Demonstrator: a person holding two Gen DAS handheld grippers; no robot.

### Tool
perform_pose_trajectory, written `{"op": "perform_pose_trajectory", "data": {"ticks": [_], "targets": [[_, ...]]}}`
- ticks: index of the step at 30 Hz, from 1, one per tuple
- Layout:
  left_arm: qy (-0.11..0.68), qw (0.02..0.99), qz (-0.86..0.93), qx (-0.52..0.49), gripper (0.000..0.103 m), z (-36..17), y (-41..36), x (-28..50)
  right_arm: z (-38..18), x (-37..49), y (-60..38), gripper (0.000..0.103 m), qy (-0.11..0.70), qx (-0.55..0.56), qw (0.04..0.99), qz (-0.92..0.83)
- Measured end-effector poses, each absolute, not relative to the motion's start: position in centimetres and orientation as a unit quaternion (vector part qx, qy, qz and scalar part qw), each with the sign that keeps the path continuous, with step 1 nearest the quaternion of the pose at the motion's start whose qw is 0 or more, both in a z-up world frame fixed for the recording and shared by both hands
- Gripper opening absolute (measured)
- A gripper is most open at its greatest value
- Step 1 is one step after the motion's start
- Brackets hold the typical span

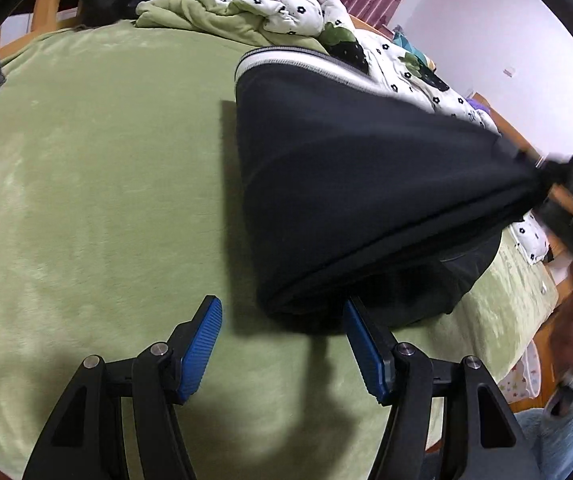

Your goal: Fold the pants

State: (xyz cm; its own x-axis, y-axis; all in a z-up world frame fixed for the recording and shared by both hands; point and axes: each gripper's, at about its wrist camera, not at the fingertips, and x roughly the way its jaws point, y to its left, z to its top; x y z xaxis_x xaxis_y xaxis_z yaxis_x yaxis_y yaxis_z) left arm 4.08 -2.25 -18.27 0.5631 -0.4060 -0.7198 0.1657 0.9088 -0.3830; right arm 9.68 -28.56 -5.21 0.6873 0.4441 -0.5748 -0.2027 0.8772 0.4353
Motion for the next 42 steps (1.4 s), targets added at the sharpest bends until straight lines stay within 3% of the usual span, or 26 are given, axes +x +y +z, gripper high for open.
{"op": "perform_pose_trajectory", "data": {"ticks": [6, 12, 20, 27, 30, 31, 37, 38, 40, 42], "targets": [[0.438, 0.877, -0.164, -0.106, 0.061, -18.1, -5.9, 4.7, -2.6, 10.2, -33.3, 0.017, 0.316, 0.122, 0.926, 0.165], [0.447, 0.862, -0.222, -0.093, 0.061, -17.1, -8.5, 4.2, -2.8, 9.1, -41.1, 0.017, 0.286, 0.141, 0.942, 0.105], [0.450, 0.857, -0.252, -0.015, 0.061, -17.0, -10.9, 3.7, -11.4, 9.8, -47.6, 0.017, 0.376, 0.135, 0.917, -0.001], [0.443, 0.866, -0.216, 0.088, 0.061, -17.3, -14.1, 4.6, -12.3, 9.4, -48.0, 0.018, 0.375, 0.150, 0.915, 0.001], [0.429, 0.877, -0.214, 0.033, 0.027, -16.8, -13.2, 5.6, -11.9, 8.7, -48.2, 0.018, 0.373, 0.161, 0.914, 0.005], [0.422, 0.880, -0.218, 0.008, 0.023, -16.4, -12.6, 5.7, -11.6, 8.6, -48.1, 0.018, 0.371, 0.168, 0.913, 0.008], [0.445, 0.869, -0.216, 0.018, 0.031, -18.3, -12.5, 5.0, -12.7, 8.7, -47.1, 0.028, 0.394, 0.131, 0.910, -0.020], [0.444, 0.868, -0.222, 0.012, 0.035, -18.1, -12.0, 4.6, -12.4, 8.6, -47.1, 0.033, 0.394, 0.127, 0.910, -0.023], [0.453, 0.863, -0.226, 0.003, 0.058, -17.9, -11.6, 4.4, -11.3, 7.8, -47.7, 0.035, 0.380, 0.137, 0.914, -0.036], [0.461, 0.856, -0.235, -0.014, 0.059, -17.7, -10.6, 4.4, -10.3, 6.9, -48.4, 0.041, 0.355, 0.159, 0.920, -0.053]]}}
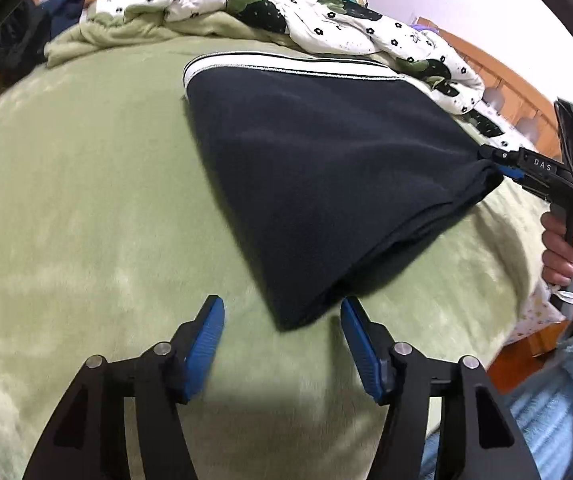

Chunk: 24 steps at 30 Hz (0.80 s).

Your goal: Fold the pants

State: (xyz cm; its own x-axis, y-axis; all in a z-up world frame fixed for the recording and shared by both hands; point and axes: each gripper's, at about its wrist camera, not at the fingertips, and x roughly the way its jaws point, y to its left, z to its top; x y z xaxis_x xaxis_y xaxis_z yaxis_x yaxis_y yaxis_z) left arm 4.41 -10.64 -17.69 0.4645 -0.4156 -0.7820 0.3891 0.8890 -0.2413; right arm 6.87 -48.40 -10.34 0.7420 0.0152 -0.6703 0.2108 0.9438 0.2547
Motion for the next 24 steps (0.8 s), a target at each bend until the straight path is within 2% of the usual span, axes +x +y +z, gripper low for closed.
{"op": "perform_pose_trajectory", "data": {"ticks": [2, 6, 12, 19, 24], "targets": [[0.463, 0.856, -0.226, -0.028, 0.059, -17.6, -9.7, 4.4, -9.7, 6.3, -48.6, 0.046, 0.344, 0.163, 0.922, -0.075], [0.470, 0.852, -0.218, -0.072, 0.059, -17.4, -7.3, 4.7, -9.4, 6.8, -47.6, 0.047, 0.354, 0.137, 0.919, -0.107], [0.485, 0.850, -0.189, -0.077, 0.058, -17.1, -5.5, 4.8, -8.5, 7.1, -45.2, 0.047, 0.346, 0.055, 0.926, -0.142], [0.474, 0.852, -0.189, -0.114, 0.058, -16.2, -2.5, 4.8, -6.5, 7.2, -44.4, 0.049, 0.322, 0.086, 0.928, -0.165], [0.471, 0.853, -0.182, -0.136, 0.057, -16.1, -0.8, 4.8, -5.3, 7.1, -44.1, 0.055, 0.294, 0.114, 0.931, -0.182]]}}
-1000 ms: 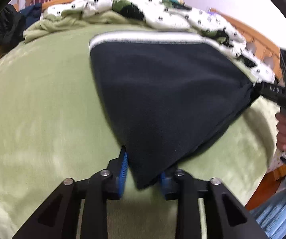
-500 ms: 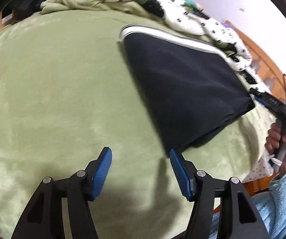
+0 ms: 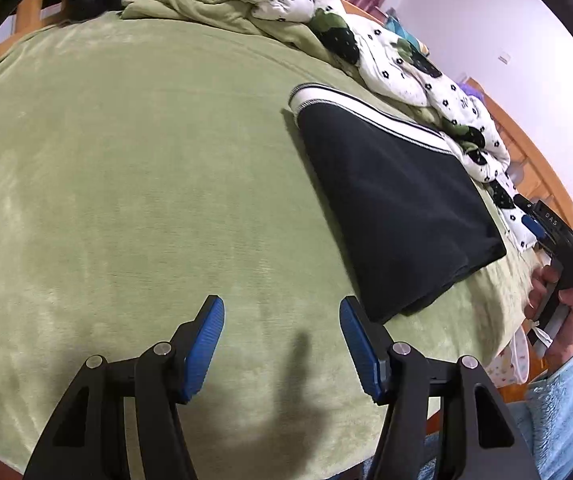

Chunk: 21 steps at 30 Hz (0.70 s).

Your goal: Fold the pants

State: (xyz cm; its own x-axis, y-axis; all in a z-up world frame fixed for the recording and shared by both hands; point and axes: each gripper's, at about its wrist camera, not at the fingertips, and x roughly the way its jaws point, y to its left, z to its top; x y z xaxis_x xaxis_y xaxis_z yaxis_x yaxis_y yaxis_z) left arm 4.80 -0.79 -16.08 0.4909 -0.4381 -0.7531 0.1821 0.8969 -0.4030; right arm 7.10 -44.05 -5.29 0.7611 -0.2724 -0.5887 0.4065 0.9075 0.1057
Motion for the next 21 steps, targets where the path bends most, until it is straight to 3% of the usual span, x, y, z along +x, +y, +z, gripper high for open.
{"op": "perform_pose_trajectory", "data": {"ticks": [9, 21], "targets": [[0.456, 0.857, -0.176, -0.162, 0.057, -15.1, 0.8, 4.6, -4.6, 8.0, -43.4, 0.055, 0.306, 0.143, 0.925, -0.175], [0.461, 0.847, -0.198, -0.177, 0.057, -14.7, 1.0, 4.7, -4.3, 8.2, -40.8, 0.060, 0.316, 0.092, 0.927, -0.179]]}}
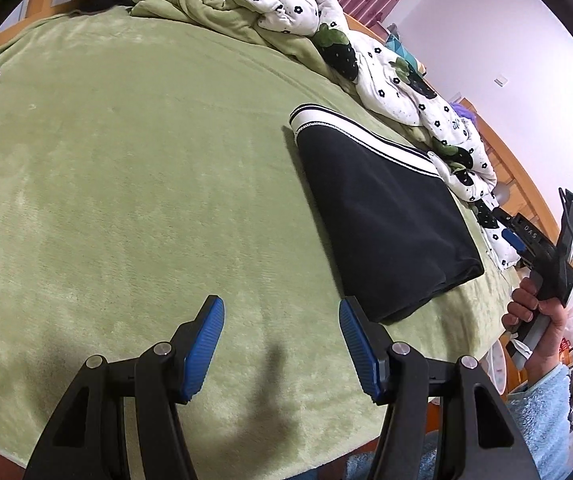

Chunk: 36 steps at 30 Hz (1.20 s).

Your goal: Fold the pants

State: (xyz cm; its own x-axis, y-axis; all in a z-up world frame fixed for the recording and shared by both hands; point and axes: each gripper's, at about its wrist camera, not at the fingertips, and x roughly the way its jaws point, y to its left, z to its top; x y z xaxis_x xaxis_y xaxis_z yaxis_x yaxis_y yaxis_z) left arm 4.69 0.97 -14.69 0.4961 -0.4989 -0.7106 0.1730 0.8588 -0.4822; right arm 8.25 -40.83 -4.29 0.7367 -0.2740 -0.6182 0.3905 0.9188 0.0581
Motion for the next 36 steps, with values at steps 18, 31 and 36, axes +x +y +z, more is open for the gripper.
{"op": "perform_pose_trajectory", "data": {"ticks": [18, 31, 36], "targets": [[0.464, 0.845, -0.207, -0.169, 0.057, -14.4, 0.7, 4.3, -4.7, 8.3, -40.6, 0.064, 0.337, 0.088, 0.921, -0.172], [0.470, 0.841, -0.219, -0.153, 0.057, -14.5, -0.3, 4.1, -5.0, 8.1, -40.6, 0.064, 0.343, 0.070, 0.920, -0.174], [0.471, 0.841, -0.221, -0.149, 0.057, -14.5, -0.6, 4.0, -5.0, 8.1, -40.6, 0.064, 0.344, 0.068, 0.920, -0.174]]}}
